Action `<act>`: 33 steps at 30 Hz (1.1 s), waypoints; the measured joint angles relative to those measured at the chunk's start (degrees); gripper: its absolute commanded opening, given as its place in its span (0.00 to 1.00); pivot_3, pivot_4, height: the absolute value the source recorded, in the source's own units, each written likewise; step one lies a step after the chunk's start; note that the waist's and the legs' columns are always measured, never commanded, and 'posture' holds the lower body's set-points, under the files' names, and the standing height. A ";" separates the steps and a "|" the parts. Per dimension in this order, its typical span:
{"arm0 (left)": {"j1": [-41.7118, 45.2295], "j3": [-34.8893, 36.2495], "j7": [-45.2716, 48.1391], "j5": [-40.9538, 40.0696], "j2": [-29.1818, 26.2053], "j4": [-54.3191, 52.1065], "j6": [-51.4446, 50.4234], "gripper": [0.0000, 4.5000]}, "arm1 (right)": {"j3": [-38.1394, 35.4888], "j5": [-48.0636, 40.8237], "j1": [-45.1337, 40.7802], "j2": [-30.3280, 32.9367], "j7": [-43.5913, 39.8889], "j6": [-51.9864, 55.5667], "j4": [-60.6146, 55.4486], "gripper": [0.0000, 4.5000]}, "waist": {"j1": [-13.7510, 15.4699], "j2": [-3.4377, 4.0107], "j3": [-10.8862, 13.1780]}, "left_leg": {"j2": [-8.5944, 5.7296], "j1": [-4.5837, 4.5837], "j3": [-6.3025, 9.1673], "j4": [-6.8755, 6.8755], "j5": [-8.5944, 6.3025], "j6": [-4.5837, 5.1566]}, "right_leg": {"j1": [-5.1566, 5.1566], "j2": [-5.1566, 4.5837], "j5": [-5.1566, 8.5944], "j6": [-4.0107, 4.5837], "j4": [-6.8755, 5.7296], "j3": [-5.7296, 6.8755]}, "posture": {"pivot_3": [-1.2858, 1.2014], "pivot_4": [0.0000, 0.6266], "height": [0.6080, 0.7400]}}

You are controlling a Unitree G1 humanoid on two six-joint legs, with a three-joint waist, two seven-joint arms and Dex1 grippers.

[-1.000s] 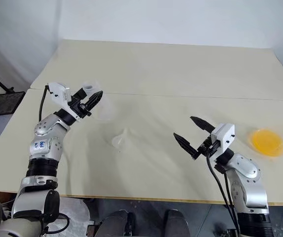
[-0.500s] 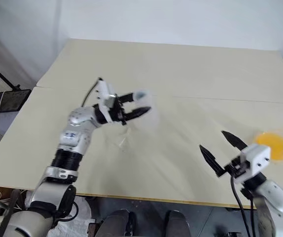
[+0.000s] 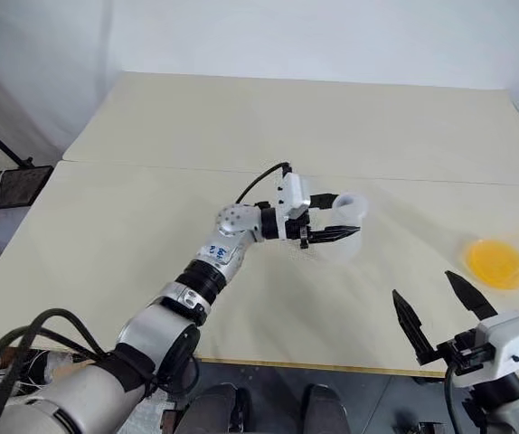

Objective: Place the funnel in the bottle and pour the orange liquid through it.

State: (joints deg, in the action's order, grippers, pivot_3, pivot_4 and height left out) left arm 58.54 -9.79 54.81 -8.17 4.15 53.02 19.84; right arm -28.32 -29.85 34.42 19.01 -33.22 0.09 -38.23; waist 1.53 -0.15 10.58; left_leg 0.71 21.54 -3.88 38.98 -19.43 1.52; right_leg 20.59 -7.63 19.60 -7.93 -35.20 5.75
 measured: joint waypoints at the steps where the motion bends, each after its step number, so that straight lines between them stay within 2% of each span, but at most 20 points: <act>1: 0.23 0.01 -0.28 0.71 -0.13 0.88 0.24 0.53 | 0.19 0.37 0.11 -0.08 0.29 0.00 -0.06 1.00 | 0.01 0.00 0.00 | 0.00 0.00 0.01 0.00 0.00 0.00 | 0.00 0.00 0.00 0.00 0.00 0.01 | 0.52 0.24 1.00; 7: 0.46 0.31 -0.43 1.97 -0.94 1.96 0.69 0.53 | 0.57 0.71 0.42 -0.32 0.93 -0.01 -0.79 1.00 | 0.03 0.00 0.00 | 0.00 0.01 0.02 0.03 0.00 0.02 | -0.01 -0.02 0.00 0.00 -0.02 0.01 | 0.52 0.24 1.00; 12: -0.44 0.51 -0.17 2.08 -2.66 0.41 -0.47 0.90 | 0.58 0.70 -0.11 -0.14 1.05 0.01 -0.80 1.00 | -0.07 0.01 -0.01 | 0.01 0.00 0.03 0.03 0.01 0.02 | 0.02 -0.01 0.00 0.00 -0.11 0.00 | 0.52 0.24 1.00; 14: -1.72 0.96 0.46 1.62 -3.08 -1.19 -2.14 1.00 | 0.64 0.69 -0.18 0.08 1.05 0.04 -0.80 1.00 | -0.05 0.02 -0.01 | 0.01 0.00 0.06 0.04 0.01 0.02 | 0.05 -0.02 0.00 0.00 -0.22 0.01 | 0.52 0.24 1.00; 23: -8.14 4.68 6.13 -4.22 -5.85 -10.58 -9.46 1.00 | 1.15 -0.11 -4.32 3.39 0.24 1.38 0.10 1.00 | -0.04 0.02 -0.01 | 0.00 -0.01 0.11 0.11 0.01 0.02 | 0.02 -0.04 0.00 0.00 -0.30 0.02 | 0.52 0.24 1.00; 33: -18.97 10.37 9.28 -9.54 -15.70 -21.24 -12.74 1.00 | 3.77 -0.86 -10.95 6.32 -3.16 2.39 4.52 1.00 | -0.17 0.05 -0.03 | 0.01 -0.09 0.16 0.12 0.03 0.00 | -0.03 -0.05 0.00 0.00 -0.38 0.03 | 0.52 0.24 1.00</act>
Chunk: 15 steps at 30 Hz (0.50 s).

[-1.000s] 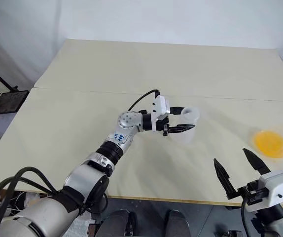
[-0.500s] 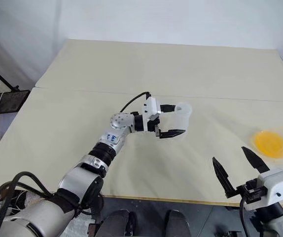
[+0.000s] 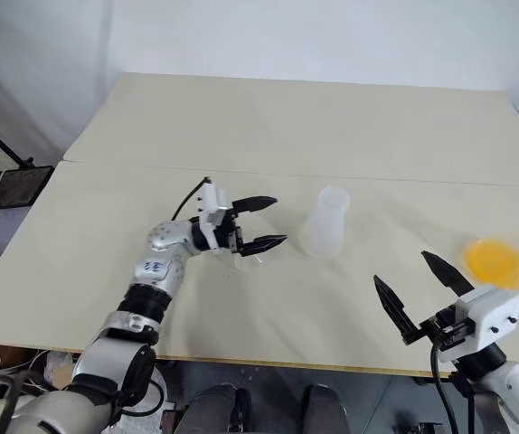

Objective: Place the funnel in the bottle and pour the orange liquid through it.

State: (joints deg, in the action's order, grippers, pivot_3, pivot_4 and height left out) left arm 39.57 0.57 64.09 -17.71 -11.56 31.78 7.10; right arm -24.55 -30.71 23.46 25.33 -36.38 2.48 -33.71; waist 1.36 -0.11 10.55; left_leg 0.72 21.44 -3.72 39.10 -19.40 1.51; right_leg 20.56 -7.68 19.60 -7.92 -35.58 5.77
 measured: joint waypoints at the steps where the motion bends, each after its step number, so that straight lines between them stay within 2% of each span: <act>1: -1.31 0.71 -0.34 -0.32 -0.88 -1.34 -0.50 1.00 | 0.19 -0.02 -0.79 0.50 -0.45 0.02 0.53 1.00 | 0.00 0.00 0.00 | 0.00 0.00 0.00 0.00 0.00 0.00 | 0.00 0.00 0.00 0.00 0.00 -0.01 | 0.52 0.24 1.00; 7: -14.05 5.82 -5.12 -0.99 -8.62 -13.70 -2.35 1.00 | 4.21 -1.15 -7.72 5.23 -6.16 1.32 4.56 1.00 | -0.24 0.01 0.00 | 0.05 -0.05 0.06 0.00 0.00 -0.01 | -0.02 -0.01 0.00 0.01 -0.05 0.00 | 0.52 0.24 1.00; 11: -25.81 11.11 -9.76 -1.59 -14.00 -23.82 -5.36 1.00 | 6.98 -2.63 -12.30 8.43 -11.19 2.88 6.46 1.00 | -0.39 0.01 0.00 | 0.07 -0.08 0.11 -0.01 -0.01 -0.01 | -0.06 -0.06 0.00 0.01 -0.04 0.01 | 0.52 0.24 1.00; 15: -38.72 18.73 -10.50 -7.79 -17.76 -31.50 -10.01 1.00 | 11.41 -2.78 -18.02 10.37 -15.41 4.35 8.02 1.00 | -0.52 0.01 0.00 | 0.08 -0.11 0.18 -0.02 -0.03 -0.01 | -0.13 -0.23 -0.01 0.02 0.02 0.02 | 0.52 0.24 1.00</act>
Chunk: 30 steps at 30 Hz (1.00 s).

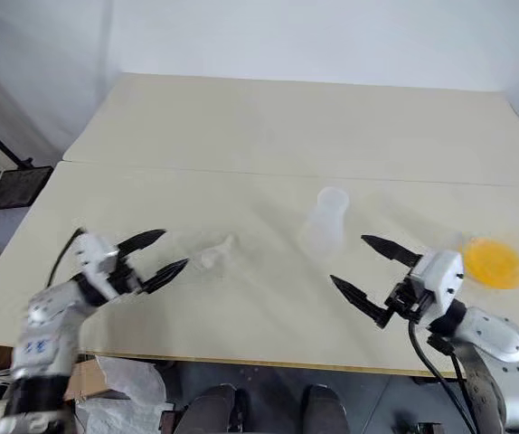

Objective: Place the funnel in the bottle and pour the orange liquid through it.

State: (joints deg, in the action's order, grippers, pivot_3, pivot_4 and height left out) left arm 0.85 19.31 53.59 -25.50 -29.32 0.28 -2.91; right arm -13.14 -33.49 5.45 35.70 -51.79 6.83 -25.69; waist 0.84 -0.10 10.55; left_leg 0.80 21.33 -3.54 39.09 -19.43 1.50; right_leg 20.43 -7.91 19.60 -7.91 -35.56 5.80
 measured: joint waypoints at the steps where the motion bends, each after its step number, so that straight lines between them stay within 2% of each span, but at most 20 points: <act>1: -3.53 1.95 0.14 -1.36 -1.16 -1.15 -1.41 1.00 | 1.27 0.02 -1.35 0.45 -1.15 0.10 0.26 1.00 | -0.06 0.00 0.00 | 0.00 -0.01 0.03 0.00 -0.01 -0.01 | -0.02 -0.33 0.00 0.03 0.01 -0.01 | 0.52 0.24 1.00; 7: -13.86 8.90 2.02 -5.09 -4.74 -2.32 -4.59 1.00 | 6.09 0.05 -6.20 0.82 -4.25 1.72 0.56 1.00 | 0.48 0.01 0.01 | -0.09 -0.01 0.09 0.00 -0.08 -0.03 | -0.03 -0.54 0.02 0.08 0.20 0.04 | 0.52 0.24 1.00; 14: -13.69 8.22 2.69 -6.64 -5.30 -6.25 -6.26 1.00 | 5.78 0.12 -6.36 0.83 -4.90 2.01 1.56 1.00 | 0.37 0.02 0.01 | -0.11 0.00 0.06 -0.07 -0.16 -0.05 | -0.05 -0.54 0.01 0.08 0.35 0.04 | 0.52 0.24 1.00; 16: -11.66 6.27 2.04 -6.56 -5.29 -7.30 -7.15 1.00 | 5.11 0.20 -5.44 0.88 -4.81 1.96 1.80 1.00 | 0.43 0.02 0.01 | -0.11 0.00 0.06 -0.09 -0.16 -0.05 | -0.05 -0.51 0.01 0.08 0.30 0.13 | 0.52 0.24 1.00; 22: 1.80 -5.71 -3.10 -3.39 -1.88 -7.64 -11.33 1.00 | -0.28 1.62 0.77 0.74 -2.20 0.56 2.90 1.00 | 0.58 0.02 0.01 | -0.30 -0.03 -0.08 -0.07 -0.11 0.06 | -0.07 -0.27 -0.04 -0.02 0.01 0.26 | 0.52 0.24 1.00; 26: 12.51 -10.97 -7.32 1.14 2.38 0.89 -10.96 1.00 | -0.95 2.10 3.66 -0.44 0.02 0.47 1.46 1.00 | 0.42 0.02 0.01 | -0.16 -0.06 -0.19 -0.07 -0.08 0.01 | 0.00 -0.03 -0.04 -0.02 -0.04 0.21 | 0.52 0.24 1.00; 30: 20.31 -12.26 -9.22 3.26 4.43 8.50 -10.04 1.00 | -0.98 2.53 5.85 -1.16 1.80 0.44 -0.73 1.00 | 0.36 0.01 0.01 | -0.10 -0.04 -0.24 -0.06 -0.08 -0.01 | 0.05 0.05 -0.04 -0.02 -0.03 0.16 | 0.52 0.24 1.00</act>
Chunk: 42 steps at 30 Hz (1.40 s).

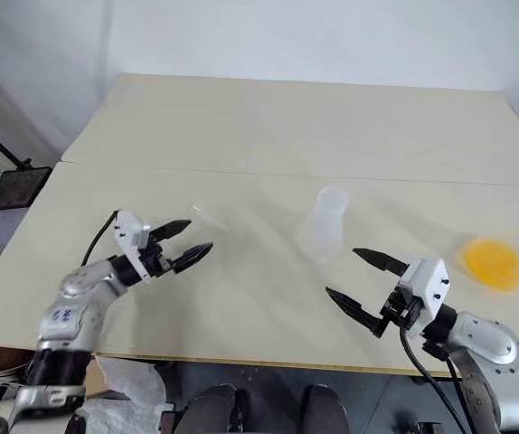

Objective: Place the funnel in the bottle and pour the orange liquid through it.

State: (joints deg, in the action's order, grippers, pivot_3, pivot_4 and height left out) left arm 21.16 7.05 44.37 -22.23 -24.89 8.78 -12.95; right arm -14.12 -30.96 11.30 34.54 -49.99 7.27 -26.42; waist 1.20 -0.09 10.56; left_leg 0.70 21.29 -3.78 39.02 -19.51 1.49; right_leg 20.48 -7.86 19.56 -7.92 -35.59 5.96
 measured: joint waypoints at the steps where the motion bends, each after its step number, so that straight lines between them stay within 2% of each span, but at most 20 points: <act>1: 0.96 -0.27 0.62 -0.01 -0.01 0.85 0.05 1.00 | 0.00 0.13 0.68 -0.12 0.40 0.00 -0.50 1.00 | 0.03 0.00 0.00 | 0.00 0.00 0.01 -0.01 0.00 0.00 | 0.00 0.00 0.00 0.00 0.00 0.00 | 0.52 0.24 1.00; 6: -0.77 -1.51 7.37 -1.45 -1.80 -0.20 -0.28 1.00 | -0.04 0.43 2.43 -1.00 1.94 -0.58 -1.48 1.00 | -0.03 0.00 0.00 | 0.01 0.01 0.01 0.00 -0.01 0.00 | 0.00 0.00 0.00 0.00 0.03 -0.01 | 0.52 0.24 1.00; 13: -4.55 1.12 9.43 -2.21 -4.71 -1.29 0.43 1.00 | -0.07 0.87 3.34 -2.01 3.27 -1.99 -1.56 1.00 | 0.30 0.00 0.00 | 0.03 0.01 0.07 0.03 0.00 -0.01 | -0.04 -0.03 0.00 0.00 0.04 -0.04 | 0.52 0.24 1.00; 21: 1.74 1.85 8.72 -2.48 -3.02 1.07 1.36 1.00 | 0.21 2.45 3.33 -3.00 4.21 -3.11 -1.56 1.00 | 0.27 0.00 0.00 | 0.00 0.01 0.07 0.03 0.00 -0.01 | -0.03 -0.02 0.00 0.00 0.01 0.00 | 0.52 0.24 1.00; 29: 15.30 -2.68 14.75 1.36 -2.08 14.95 9.76 1.00 | 0.22 2.82 3.53 -3.33 4.56 -3.58 -1.48 1.00 | 0.28 -0.01 0.00 | -0.03 0.03 0.01 0.04 0.01 -0.01 | -0.01 0.05 0.00 0.00 0.02 -0.01 | 0.52 0.24 1.00; 37: 35.18 -6.49 20.29 8.33 1.05 41.18 20.43 1.00 | 0.42 2.91 3.51 -3.67 4.67 -3.74 -1.31 1.00 | 0.29 -0.06 0.03 | -0.13 0.11 -0.05 0.07 0.01 0.00 | 0.07 0.18 0.00 0.00 0.02 0.00 | 0.52 0.24 1.00; 42: 41.06 -8.24 19.72 13.32 4.21 53.58 25.29 1.00 | 0.44 3.39 4.49 -4.77 5.46 -4.26 -1.38 1.00 | 0.24 -0.10 0.05 | -0.14 0.15 -0.07 0.07 0.01 0.00 | 0.13 0.20 0.00 -0.01 0.00 0.01 | 0.52 0.24 1.00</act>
State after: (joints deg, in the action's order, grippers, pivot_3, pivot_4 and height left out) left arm 62.21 -1.20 64.08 -8.92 -20.68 62.36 12.34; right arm -13.68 -27.57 15.79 29.77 -44.53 3.01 -27.79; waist 1.43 -0.18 10.61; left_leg 0.55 21.44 -3.85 39.09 -19.50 1.49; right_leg 20.61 -7.66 19.56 -7.93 -35.59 5.97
